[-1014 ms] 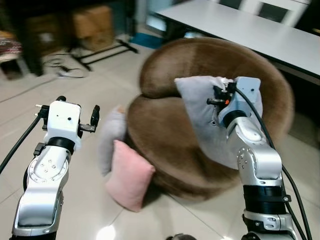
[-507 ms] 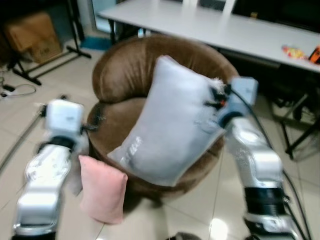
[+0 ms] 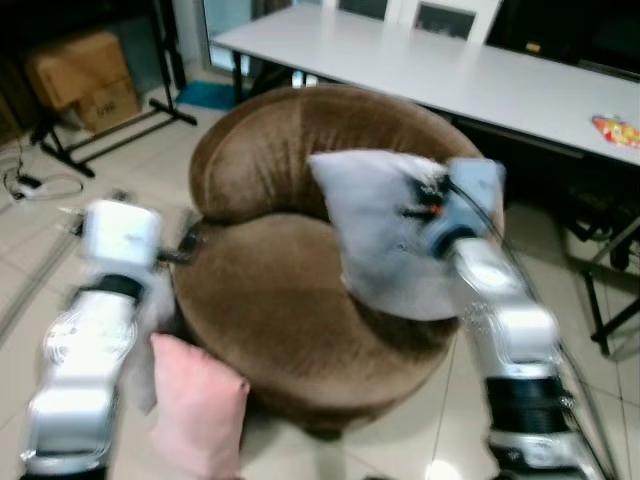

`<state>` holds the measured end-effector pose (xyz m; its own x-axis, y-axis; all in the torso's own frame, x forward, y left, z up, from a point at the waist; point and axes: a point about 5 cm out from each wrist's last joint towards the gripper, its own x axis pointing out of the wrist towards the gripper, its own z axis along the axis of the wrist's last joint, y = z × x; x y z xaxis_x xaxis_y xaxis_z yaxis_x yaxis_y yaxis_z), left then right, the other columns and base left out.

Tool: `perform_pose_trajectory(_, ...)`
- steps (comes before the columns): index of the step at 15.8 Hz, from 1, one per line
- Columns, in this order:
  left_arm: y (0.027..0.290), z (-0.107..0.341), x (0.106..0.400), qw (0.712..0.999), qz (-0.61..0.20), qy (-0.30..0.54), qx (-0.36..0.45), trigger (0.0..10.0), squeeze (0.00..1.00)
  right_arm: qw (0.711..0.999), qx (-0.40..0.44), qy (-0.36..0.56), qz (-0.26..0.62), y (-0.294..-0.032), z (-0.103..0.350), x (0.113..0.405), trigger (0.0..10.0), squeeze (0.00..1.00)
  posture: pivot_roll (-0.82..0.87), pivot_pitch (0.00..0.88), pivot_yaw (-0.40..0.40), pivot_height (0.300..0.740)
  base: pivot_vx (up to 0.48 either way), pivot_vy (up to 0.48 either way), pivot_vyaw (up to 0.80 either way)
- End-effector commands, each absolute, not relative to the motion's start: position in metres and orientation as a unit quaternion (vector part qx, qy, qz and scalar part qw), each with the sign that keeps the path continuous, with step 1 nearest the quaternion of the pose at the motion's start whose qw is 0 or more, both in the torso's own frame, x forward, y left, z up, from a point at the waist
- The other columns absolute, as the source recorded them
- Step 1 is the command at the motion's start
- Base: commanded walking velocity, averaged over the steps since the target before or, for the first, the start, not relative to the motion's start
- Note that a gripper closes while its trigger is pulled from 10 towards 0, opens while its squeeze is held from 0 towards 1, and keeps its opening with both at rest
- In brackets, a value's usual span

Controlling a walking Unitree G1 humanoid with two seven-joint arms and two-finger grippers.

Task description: Move the pillow to the sofa from floor

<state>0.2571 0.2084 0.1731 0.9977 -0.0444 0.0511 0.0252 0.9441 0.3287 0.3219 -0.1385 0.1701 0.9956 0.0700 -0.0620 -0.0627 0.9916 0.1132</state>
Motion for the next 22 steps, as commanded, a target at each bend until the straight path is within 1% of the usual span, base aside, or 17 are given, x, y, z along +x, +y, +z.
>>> perform_pose_trajectory(1, 0.215, 0.176, 0.256, 0.984, -0.006, -0.031, 0.176, 10.0, 0.00, 0.997, 0.059, -0.006, 0.051, -0.128, 0.187, 0.324, 10.0, 0.00, 0.05, 0.000, -0.083, 0.740, 0.352, 0.000, 0.00)
perform_pose_trajectory(11, 0.214, 0.175, 0.254, 0.983, -0.015, -0.031, 0.182, 10.0, 0.00, 0.996, 0.049, -0.014, 0.069, -0.125, 0.189, 0.323, 10.0, 0.00, 0.06, 0.000, -0.086, 0.740, 0.346, 0.000, 0.00)
perform_pose_trajectory(14, 0.217, 0.171, 0.252, 0.980, -0.011, -0.016, 0.197, 10.0, 0.00, 0.995, 0.038, -0.007, 0.092, -0.120, 0.189, 0.323, 10.0, 0.00, 0.06, 0.000, -0.090, 0.740, 0.000, 0.000, 0.00)
perform_pose_trajectory(17, 0.225, 0.169, 0.245, 0.973, -0.047, -0.001, 0.226, 10.0, 0.00, 0.992, 0.008, 0.018, 0.126, -0.109, 0.188, 0.323, 10.0, 0.00, 0.07, 0.000, -0.091, 0.740, 0.000, 0.000, 0.00)
perform_pose_trajectory(22, 0.229, 0.167, 0.232, 0.958, -0.116, 0.030, 0.260, 10.0, 0.00, 0.980, -0.014, 0.041, 0.195, -0.080, 0.198, 0.321, 10.0, 0.00, 0.07, 0.000, -0.097, 0.740, 0.000, 0.000, 0.00)
